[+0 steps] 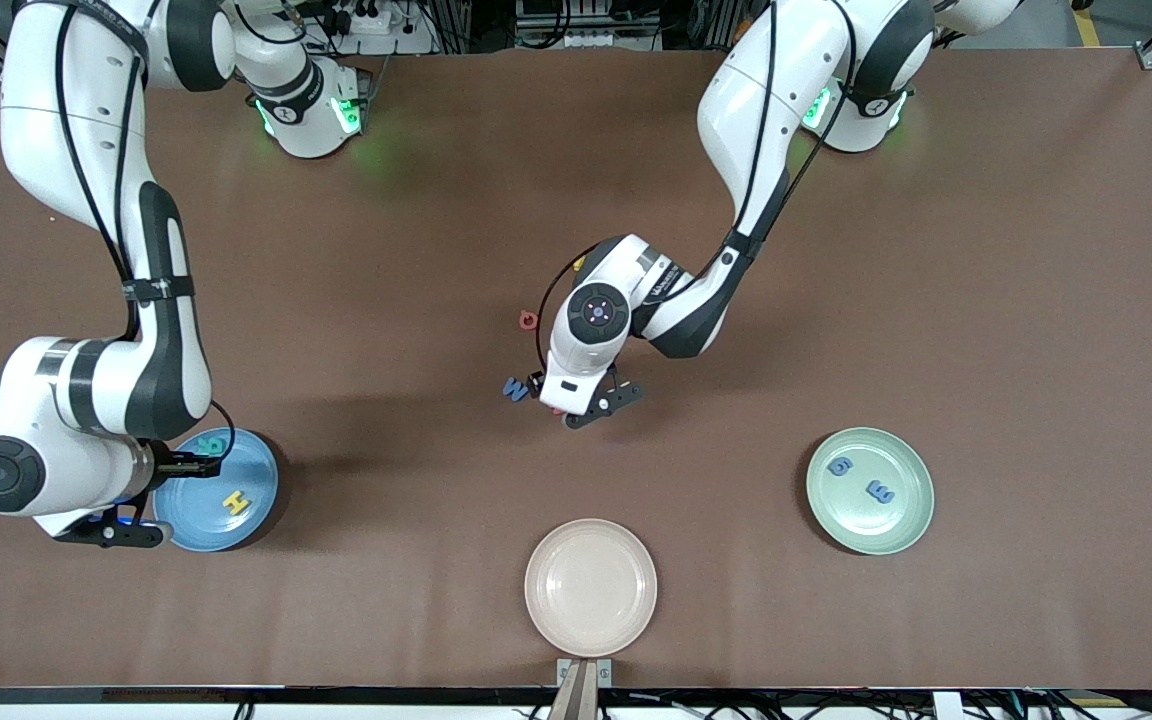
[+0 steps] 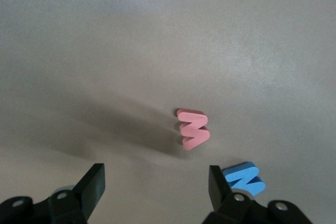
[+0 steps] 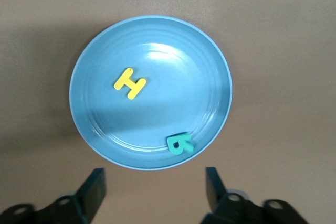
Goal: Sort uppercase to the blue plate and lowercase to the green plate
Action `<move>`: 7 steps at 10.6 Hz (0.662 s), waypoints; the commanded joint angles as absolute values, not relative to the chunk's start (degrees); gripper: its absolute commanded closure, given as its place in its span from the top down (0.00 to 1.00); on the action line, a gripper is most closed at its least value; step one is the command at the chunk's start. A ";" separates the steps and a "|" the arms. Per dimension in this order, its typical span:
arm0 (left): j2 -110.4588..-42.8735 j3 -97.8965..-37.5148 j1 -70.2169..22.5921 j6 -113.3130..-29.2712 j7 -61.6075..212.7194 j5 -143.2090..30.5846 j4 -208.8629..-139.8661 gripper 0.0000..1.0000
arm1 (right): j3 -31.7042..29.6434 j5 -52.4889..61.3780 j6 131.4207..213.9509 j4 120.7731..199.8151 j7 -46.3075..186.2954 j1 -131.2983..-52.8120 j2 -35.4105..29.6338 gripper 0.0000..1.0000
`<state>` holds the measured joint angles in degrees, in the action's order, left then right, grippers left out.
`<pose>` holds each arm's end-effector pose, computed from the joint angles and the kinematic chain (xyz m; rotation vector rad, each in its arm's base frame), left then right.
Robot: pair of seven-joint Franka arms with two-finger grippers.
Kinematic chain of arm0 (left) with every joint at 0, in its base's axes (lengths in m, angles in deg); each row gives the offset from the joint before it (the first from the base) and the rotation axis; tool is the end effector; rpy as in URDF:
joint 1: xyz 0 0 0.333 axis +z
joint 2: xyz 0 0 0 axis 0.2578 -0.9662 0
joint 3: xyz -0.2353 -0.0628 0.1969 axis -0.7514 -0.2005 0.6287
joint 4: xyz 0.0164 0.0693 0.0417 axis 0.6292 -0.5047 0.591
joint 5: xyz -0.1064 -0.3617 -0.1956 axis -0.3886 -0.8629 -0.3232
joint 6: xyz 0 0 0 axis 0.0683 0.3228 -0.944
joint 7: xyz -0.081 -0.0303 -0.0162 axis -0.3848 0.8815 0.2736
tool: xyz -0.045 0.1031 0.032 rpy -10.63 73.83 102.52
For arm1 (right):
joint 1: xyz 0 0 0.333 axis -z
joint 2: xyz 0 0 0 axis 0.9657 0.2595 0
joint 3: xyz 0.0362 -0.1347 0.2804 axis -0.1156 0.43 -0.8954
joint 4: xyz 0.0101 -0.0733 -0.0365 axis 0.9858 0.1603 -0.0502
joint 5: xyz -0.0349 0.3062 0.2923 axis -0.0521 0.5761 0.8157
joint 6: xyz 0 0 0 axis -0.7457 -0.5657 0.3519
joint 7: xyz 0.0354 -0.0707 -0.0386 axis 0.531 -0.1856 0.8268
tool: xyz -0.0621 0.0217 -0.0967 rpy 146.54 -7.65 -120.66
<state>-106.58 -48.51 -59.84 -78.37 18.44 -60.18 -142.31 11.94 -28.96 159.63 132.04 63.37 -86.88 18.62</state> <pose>0.5588 -0.5582 0.1697 2.9399 0.6872 -0.1966 0.7518 -0.0241 0.2765 2.9570 -0.1380 -0.3000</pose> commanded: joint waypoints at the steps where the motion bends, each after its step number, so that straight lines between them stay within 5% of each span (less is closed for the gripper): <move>1: -109.75 -46.92 -60.55 -76.03 17.93 -61.73 -136.97 0.87 | 11.54 -29.77 159.99 132.64 63.56 -86.73 18.30 1.00; 7: -111.69 -45.87 -60.29 -75.07 19.25 -61.73 -133.02 0.86 | 11.45 -28.98 160.33 134.12 63.82 -86.65 18.30 1.00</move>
<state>-108.84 -47.43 -59.74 -76.75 18.51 -60.19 -137.88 11.87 -28.94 159.67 132.44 63.37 -86.88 18.83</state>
